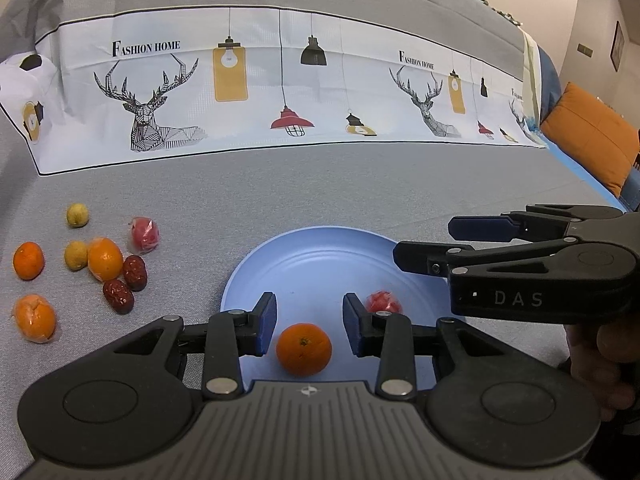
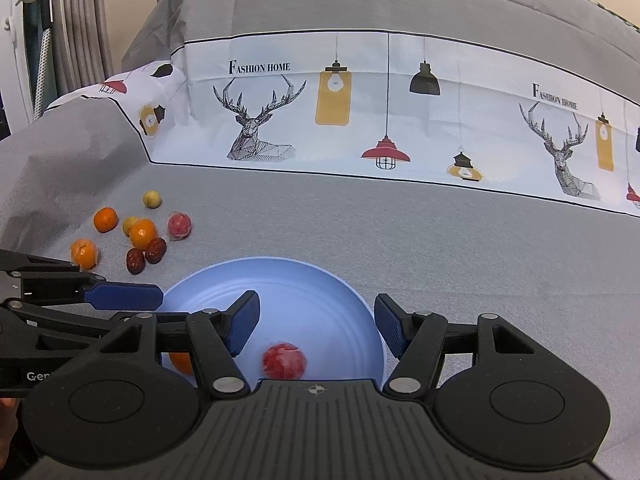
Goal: Organize fruits
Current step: 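Open both tools to drop the mandarin and red fruit onto the plate, then grasp a wrapped mandarin with the left tool while the right tool grasps a date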
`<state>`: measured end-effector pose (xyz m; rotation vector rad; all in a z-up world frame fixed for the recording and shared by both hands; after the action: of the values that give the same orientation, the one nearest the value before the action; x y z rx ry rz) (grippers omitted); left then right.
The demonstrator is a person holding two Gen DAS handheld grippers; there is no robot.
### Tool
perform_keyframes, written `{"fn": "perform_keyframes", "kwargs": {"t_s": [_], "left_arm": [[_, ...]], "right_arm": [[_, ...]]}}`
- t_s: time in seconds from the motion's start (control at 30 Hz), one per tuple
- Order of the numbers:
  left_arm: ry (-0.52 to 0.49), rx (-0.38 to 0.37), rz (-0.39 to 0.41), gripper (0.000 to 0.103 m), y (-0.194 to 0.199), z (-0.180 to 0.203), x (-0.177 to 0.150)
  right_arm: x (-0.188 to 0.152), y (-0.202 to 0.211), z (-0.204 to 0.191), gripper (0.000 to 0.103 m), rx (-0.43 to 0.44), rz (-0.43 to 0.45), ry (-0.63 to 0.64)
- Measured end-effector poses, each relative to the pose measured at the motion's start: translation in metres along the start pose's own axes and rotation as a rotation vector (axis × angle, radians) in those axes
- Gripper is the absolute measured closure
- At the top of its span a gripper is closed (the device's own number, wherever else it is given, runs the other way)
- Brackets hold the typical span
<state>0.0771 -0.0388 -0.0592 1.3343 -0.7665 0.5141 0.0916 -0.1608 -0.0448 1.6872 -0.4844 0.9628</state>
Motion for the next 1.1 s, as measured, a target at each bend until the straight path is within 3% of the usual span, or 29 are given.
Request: {"fn": "perform_keyframes", "kwargs": {"t_s": [0.37, 0.57, 0.8, 0.83, 0.9, 1.1], "left_arm": [[0.011, 0.006, 0.009, 0.063, 0.0, -0.004, 0.001], [0.085, 0.063, 0.047, 0.063, 0.003, -0.025, 0.011], [0.352, 0.245, 0.007, 0.061, -0.001, -0.096, 0.011], [0.386, 0.274, -0.002, 0.058, -0.003, -0.106, 0.01], [0.438, 0.35, -0.02, 0.039, -0.002, -0.125, 0.008], [0.536, 0.53, -0.052, 0.022, -0.002, -0.173, 0.003]], "right_arm": [[-0.001, -0.001, -0.002, 0.037, -0.002, 0.0, 0.004], [-0.001, 0.0, -0.002, 0.037, -0.002, 0.004, 0.003], [0.001, -0.001, -0.003, 0.037, 0.007, 0.004, -0.001], [0.001, -0.001, -0.003, 0.037, 0.008, 0.004, -0.001], [0.002, -0.001, -0.003, 0.037, 0.011, 0.003, -0.003], [0.008, 0.002, -0.009, 0.037, 0.031, 0.013, -0.023]]}}
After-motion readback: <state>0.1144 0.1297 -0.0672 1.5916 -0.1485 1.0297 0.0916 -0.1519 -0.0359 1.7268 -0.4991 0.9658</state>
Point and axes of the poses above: each gripper's, at about its wrist camera, not at the fingertips, and y roughly against the way its jaws point, z to its right, x to its top, the point moved 8 cm from there along -y, roughly the way its jaws point, and after that the axes turned 5 degrees about x, right-handed, at the moved point
